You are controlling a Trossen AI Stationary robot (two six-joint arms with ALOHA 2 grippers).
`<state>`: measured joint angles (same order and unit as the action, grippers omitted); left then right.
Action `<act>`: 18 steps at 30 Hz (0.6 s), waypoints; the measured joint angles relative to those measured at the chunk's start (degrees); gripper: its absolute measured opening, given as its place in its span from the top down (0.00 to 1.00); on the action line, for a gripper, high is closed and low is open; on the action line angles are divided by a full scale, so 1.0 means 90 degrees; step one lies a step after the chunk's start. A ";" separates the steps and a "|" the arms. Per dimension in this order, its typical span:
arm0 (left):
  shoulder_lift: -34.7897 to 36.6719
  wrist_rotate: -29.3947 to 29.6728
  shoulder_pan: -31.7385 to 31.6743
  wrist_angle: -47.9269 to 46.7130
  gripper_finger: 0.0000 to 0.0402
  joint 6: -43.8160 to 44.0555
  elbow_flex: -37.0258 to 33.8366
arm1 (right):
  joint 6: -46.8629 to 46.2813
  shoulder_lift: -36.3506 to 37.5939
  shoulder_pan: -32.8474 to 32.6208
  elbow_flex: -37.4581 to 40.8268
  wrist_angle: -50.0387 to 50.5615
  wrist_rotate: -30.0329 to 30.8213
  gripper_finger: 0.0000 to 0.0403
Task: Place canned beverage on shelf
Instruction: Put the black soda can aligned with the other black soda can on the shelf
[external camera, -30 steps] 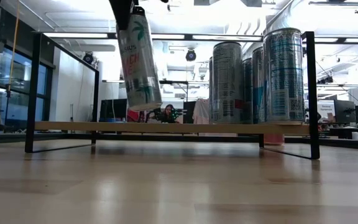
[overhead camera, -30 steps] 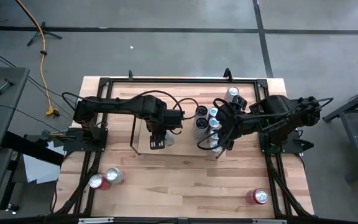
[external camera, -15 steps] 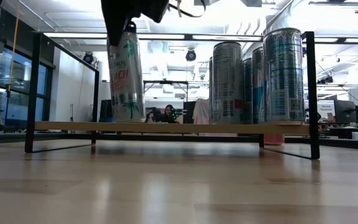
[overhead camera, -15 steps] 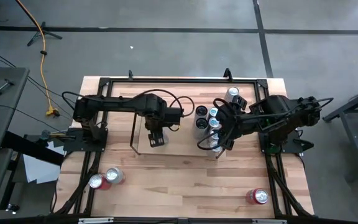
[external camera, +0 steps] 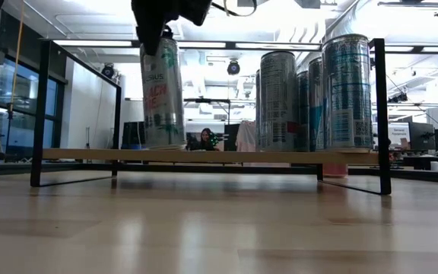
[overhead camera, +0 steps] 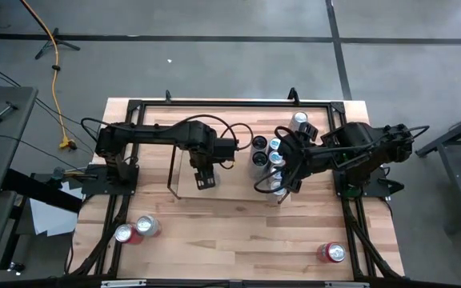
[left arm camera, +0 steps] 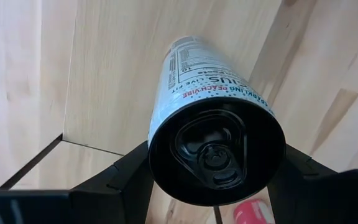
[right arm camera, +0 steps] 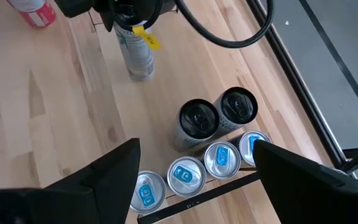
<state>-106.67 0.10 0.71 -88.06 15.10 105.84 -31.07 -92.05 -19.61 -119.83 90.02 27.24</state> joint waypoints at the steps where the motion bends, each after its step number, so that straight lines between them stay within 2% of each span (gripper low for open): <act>1: 0.0000 0.0003 0.0000 -0.0003 0.49 -0.0053 0.0000 | 0.0001 0.0000 -0.0001 0.0001 0.0000 0.0032 0.26; 7: 0.0000 0.0018 -0.0005 0.0151 0.44 -0.0077 0.0000 | 0.0002 0.0000 0.0001 0.0000 0.0000 0.0131 0.26; 18: 0.0015 0.0019 -0.0005 0.0132 0.16 -0.0247 0.0010 | 0.0026 0.0000 -0.0001 0.0001 0.0000 0.0189 0.26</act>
<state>-106.54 0.27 0.67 -86.87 12.88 105.93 -30.84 -92.05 -19.62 -119.82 90.02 28.95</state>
